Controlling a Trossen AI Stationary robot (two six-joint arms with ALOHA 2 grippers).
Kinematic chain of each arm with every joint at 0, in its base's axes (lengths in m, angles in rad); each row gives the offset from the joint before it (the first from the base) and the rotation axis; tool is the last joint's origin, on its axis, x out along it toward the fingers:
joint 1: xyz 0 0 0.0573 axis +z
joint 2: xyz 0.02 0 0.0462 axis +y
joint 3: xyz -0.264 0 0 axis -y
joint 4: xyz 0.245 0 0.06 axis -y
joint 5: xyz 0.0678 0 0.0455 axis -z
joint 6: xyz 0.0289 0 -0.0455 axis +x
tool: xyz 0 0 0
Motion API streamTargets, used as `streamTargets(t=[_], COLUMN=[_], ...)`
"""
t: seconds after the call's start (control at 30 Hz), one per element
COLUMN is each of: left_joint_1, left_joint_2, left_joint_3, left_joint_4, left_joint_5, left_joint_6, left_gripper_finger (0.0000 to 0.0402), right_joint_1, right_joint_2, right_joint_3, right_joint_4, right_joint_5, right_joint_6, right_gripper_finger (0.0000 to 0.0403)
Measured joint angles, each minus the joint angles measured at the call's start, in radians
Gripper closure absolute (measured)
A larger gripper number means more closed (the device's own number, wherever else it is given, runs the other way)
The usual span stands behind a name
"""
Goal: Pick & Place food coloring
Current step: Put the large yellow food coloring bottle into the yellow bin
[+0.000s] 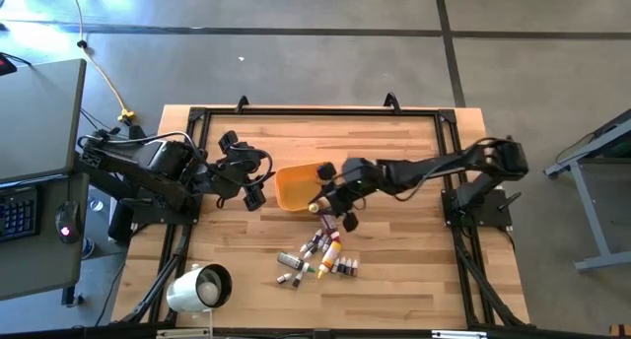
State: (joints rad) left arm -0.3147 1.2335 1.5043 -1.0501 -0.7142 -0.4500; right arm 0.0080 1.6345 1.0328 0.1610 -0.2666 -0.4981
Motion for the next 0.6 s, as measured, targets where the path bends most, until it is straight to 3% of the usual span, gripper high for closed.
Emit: streamTargets(t=[0.27,0.43,0.6], left_joint_1=[0.000,0.000,0.000], left_joint_2=[0.000,0.001,0.001], left_joint_3=[0.000,0.000,0.000], left_joint_4=[-0.022,-0.033,-0.033], left_joint_5=[0.021,0.043,0.043], left_joint_6=[0.000,0.000,0.000], left_gripper_finger=[0.0181,0.0181,0.0181], right_joint_1=[-0.100,-0.145,-0.168], right_joint_2=[0.108,0.103,0.026], right_joint_3=[0.000,-0.001,-0.001], right_joint_4=[0.174,0.163,0.129], right_joint_5=[-0.069,-0.216,-0.202], right_joint_6=[0.060,0.132,0.127], right_gripper_finger=[0.0288,0.0279,0.0285])
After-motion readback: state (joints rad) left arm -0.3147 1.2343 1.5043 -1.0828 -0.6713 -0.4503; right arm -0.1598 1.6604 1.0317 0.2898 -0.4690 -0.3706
